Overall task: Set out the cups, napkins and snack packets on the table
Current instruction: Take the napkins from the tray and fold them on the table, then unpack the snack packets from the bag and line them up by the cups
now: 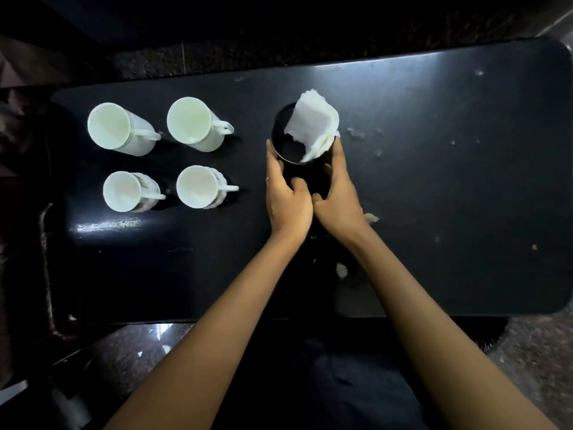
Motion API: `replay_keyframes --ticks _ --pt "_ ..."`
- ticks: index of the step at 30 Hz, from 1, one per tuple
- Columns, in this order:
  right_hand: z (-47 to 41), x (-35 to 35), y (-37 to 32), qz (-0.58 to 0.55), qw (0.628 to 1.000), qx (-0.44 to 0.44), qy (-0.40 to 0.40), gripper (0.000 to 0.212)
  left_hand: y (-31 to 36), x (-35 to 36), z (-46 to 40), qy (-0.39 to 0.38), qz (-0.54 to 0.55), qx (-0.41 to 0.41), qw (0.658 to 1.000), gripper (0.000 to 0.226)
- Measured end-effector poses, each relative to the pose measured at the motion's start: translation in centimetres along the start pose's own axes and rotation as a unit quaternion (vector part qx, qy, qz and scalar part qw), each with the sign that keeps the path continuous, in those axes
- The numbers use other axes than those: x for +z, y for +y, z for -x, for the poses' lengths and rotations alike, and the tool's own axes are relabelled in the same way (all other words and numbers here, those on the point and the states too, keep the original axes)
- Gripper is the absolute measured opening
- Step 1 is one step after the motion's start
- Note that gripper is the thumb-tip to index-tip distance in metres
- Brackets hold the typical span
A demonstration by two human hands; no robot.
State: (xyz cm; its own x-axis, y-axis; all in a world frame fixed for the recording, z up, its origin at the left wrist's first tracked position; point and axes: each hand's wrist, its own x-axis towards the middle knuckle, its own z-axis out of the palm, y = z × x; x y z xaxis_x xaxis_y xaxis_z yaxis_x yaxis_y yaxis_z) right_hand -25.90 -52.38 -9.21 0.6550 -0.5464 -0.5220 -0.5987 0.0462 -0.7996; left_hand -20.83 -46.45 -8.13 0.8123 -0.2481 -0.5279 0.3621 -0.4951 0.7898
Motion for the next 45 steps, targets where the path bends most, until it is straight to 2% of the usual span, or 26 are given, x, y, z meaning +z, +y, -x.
replay_keyframes --ticks 9,18,24,32,39,45 --pt "-1.0 1.0 -0.8 0.014 1.0 0.005 -0.001 0.098 0.3 -0.9 -2.3 -0.063 0.018 -0.004 0.998 0.084" --pt "-1.0 1.3 -0.7 0.034 0.999 0.016 0.019 0.099 0.5 -1.4 -2.2 -0.081 -0.016 0.004 0.997 0.082" --pt "1.1 1.6 -0.5 -0.004 0.995 0.055 0.082 0.079 0.4 -2.1 -0.2 -0.067 -0.051 -0.018 0.996 0.07" --pt "6.1 3.7 -2.1 -0.032 0.988 0.04 0.147 0.047 -2.1 -5.6 4.8 -0.059 0.03 -0.002 0.998 0.047" --pt "9.3 10.3 -6.1 -0.014 0.993 -0.002 0.115 0.046 -2.8 -13.5 6.2 0.001 0.071 0.02 0.997 0.045" --pt "11.0 19.7 -11.1 0.024 0.995 -0.092 0.024 0.044 -2.9 -24.9 5.1 0.15 0.081 0.062 0.983 0.05"
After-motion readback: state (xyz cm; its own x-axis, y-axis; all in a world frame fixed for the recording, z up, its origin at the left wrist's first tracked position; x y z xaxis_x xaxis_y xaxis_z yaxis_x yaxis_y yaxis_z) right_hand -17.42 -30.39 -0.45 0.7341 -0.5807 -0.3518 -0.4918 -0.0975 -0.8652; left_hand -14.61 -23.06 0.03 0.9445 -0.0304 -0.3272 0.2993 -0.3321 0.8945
